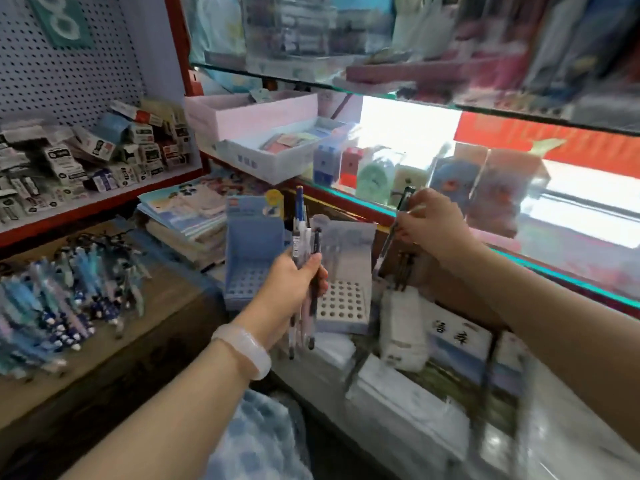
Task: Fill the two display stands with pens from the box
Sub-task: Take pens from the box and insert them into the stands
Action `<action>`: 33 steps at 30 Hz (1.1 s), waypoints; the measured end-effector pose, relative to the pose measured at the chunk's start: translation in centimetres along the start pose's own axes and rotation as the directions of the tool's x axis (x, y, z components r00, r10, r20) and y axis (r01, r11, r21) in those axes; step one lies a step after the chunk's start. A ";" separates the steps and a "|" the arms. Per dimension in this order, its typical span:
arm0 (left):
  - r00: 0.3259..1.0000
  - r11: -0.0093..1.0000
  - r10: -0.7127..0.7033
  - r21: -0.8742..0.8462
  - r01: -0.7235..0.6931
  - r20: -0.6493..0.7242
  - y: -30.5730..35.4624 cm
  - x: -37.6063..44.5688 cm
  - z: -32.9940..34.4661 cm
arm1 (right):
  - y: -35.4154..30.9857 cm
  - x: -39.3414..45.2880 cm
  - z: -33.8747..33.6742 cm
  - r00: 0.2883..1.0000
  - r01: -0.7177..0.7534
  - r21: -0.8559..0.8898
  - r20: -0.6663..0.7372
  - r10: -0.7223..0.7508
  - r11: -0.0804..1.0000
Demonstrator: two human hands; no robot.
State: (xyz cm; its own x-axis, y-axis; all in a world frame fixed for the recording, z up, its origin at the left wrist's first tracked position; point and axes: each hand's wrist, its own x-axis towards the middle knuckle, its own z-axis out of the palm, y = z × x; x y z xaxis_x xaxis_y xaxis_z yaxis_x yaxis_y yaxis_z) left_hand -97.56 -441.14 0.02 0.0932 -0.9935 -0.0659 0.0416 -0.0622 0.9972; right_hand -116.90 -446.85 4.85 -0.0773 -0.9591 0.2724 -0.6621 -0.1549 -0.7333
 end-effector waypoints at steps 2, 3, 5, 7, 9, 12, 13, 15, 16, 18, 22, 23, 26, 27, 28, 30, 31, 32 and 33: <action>0.999 1.000 -0.016 -0.003 0.016 0.028 -1.1 -0.1 1.4 | 2.5 -0.7 -1.1 0.999 0.033 -0.125 -0.031 -0.037 0.992; 0.999 1.000 -0.025 -0.018 0.026 0.033 -1.7 -0.2 1.8 | 3.8 -1.1 -1.3 0.998 0.040 -0.169 -0.037 -0.047 0.985; 0.998 0.997 -0.052 -0.060 0.053 0.029 -2.8 -0.2 2.2 | 6.4 -1.3 -1.2 0.999 0.033 -0.220 -0.033 -0.042 0.975; 0.997 0.996 -0.070 -0.051 0.071 0.020 -3.5 -0.1 2.0 | 8.5 -1.2 -0.7 1.000 0.000 -0.214 -0.006 -0.001 0.977; 0.998 0.998 -0.067 -0.018 0.068 0.018 -3.8 0.2 1.6 | 9.8 -0.9 -0.2 0.999 -0.046 -0.193 0.002 0.047 0.980; 0.999 1.000 -0.027 0.012 0.027 0.037 -3.5 0.9 1.4 | 11.3 -0.6 0.3 0.997 -0.059 -0.187 -0.057 0.049 0.981; 0.999 1.000 -0.018 0.016 0.017 0.044 -3.4 1.1 1.5 | 11.8 -0.5 0.4 0.995 -0.066 -0.178 -0.083 0.052 0.982; 0.998 1.000 -0.016 0.018 0.015 0.061 -3.3 1.6 2.1 | 12.5 -0.3 0.7 0.989 -0.087 -0.139 -0.128 0.069 0.986; 0.997 1.000 -0.022 0.017 0.021 0.070 -3.3 1.8 2.4 | 12.8 -0.2 0.9 0.986 -0.096 -0.122 -0.144 0.078 0.988; 0.995 0.999 -0.040 0.017 0.039 0.090 -3.5 2.2 3.1 | 13.2 -0.2 1.6 0.985 -0.102 -0.100 -0.152 0.086 0.990; 0.991 0.997 -0.076 0.026 0.073 0.107 -4.3 2.8 4.2 | 14.3 -0.4 3.1 0.986 -0.135 -0.101 -0.111 0.123 0.986; 0.990 0.997 -0.080 0.028 0.078 0.115 -4.5 3.0 4.3 | 14.6 -0.4 3.4 0.985 -0.145 -0.118 -0.108 0.133 0.982; 0.987 0.996 -0.091 0.020 0.089 0.135 -4.9 3.4 4.5 | 15.2 -0.3 3.7 0.982 -0.159 -0.169 -0.125 0.139 0.973; 0.987 0.995 -0.095 0.007 0.095 0.132 -5.1 3.6 4.4 | 15.2 -0.2 3.7 0.982 -0.158 -0.167 -0.135 0.136 0.973; 0.987 0.995 -0.098 -0.006 0.099 0.128 -5.2 3.7 4.4 | 15.3 -0.1 3.8 0.981 -0.152 -0.164 -0.142 0.129 0.975; 0.987 0.994 -0.106 -0.019 0.109 0.124 -5.4 3.9 4.4 | 15.3 0.2 3.9 0.982 -0.131 -0.170 -0.156 0.105 0.977; 0.986 0.993 -0.111 -0.021 0.114 0.121 -5.5 4.0 4.5 | 15.3 0.3 4.0 0.982 -0.121 -0.176 -0.164 0.092 0.977; 0.986 0.993 -0.115 -0.020 0.118 0.117 -5.5 4.1 4.5 | 15.4 0.5 4.1 0.982 -0.115 -0.185 -0.172 0.083 0.976; 0.986 0.993 -0.117 -0.018 0.120 0.116 -5.6 4.2 4.6 | 15.4 0.6 4.2 0.980 -0.114 -0.191 -0.181 0.079 0.975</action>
State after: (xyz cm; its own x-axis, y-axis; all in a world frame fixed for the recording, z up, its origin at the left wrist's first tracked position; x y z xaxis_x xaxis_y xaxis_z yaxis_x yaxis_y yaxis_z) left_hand -102.00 -445.36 -5.66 -0.0278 -0.9837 -0.1776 0.0706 -0.1792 0.9813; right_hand -124.01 -450.77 -8.93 -0.2630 -0.9095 0.3219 -0.7791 0.0033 -0.6269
